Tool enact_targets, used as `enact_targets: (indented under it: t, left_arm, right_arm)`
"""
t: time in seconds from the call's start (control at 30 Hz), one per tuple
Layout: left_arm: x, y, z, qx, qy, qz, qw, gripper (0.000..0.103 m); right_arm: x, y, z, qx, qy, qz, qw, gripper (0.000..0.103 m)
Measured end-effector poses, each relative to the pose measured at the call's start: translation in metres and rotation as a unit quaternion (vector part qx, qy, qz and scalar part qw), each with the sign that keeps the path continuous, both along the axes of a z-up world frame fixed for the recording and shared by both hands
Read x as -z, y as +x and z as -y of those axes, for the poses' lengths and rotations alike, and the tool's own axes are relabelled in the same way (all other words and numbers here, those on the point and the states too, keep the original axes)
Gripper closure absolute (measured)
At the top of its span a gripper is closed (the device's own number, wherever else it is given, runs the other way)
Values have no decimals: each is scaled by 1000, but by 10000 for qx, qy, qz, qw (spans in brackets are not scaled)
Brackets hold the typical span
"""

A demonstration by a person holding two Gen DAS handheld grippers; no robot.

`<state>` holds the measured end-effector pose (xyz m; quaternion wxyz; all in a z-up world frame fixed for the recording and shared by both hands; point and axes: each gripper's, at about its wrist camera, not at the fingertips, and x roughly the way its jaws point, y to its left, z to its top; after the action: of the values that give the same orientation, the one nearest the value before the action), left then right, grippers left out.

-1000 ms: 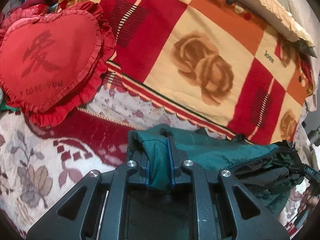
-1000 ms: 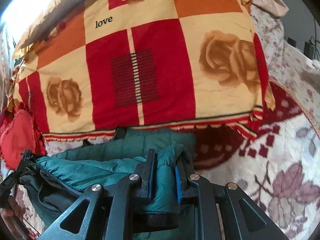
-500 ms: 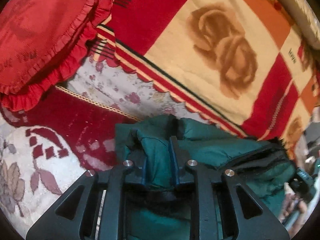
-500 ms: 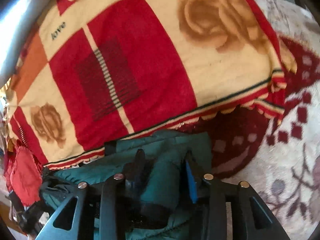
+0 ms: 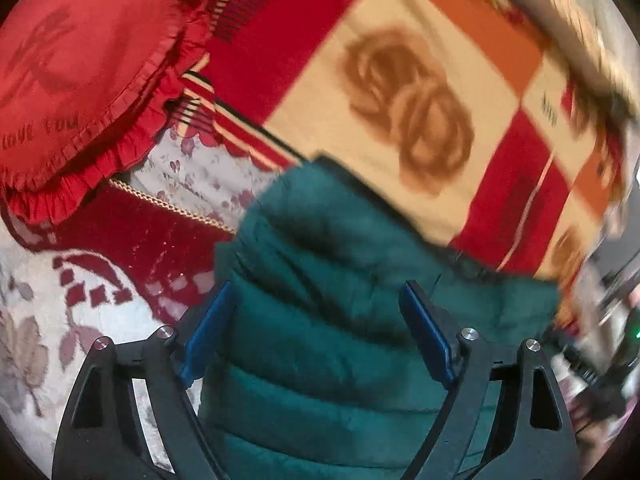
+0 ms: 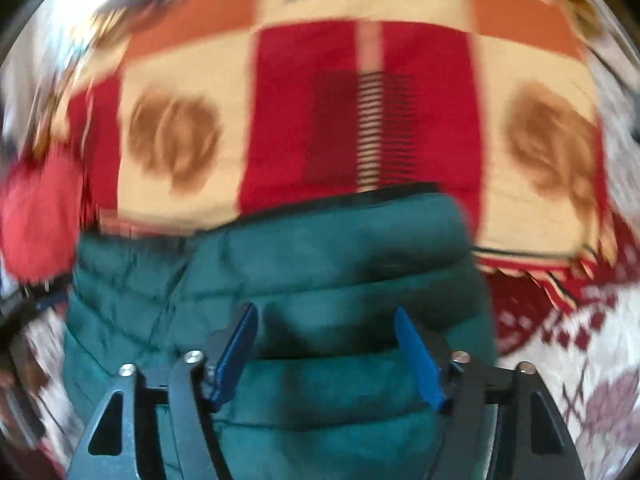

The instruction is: Fold large clothes

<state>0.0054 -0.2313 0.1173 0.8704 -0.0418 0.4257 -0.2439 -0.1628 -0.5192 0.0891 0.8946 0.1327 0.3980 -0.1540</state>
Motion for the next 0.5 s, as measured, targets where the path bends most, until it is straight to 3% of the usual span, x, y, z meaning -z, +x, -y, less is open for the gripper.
enact_targets:
  t: [0.07,0.17,0.33,0.5]
  left_arm:
    - [13,-4,18,0,678,258,9974,19]
    - [30,1,28,-22,1101,307,9934,18]
    - [54,24,21,-228,884,-125,9957,12]
    - [73,34,16,-316,569,-407,9971,8]
  right_arm:
    - [13,20,-11,-55,-355,-289,9989,40]
    - [30,49,-7,87,-567,-518,9970,40]
    - [61,73,15,393,-228,-770,9960,40]
    - [74,69,16,430,-195,-652,9968,39]
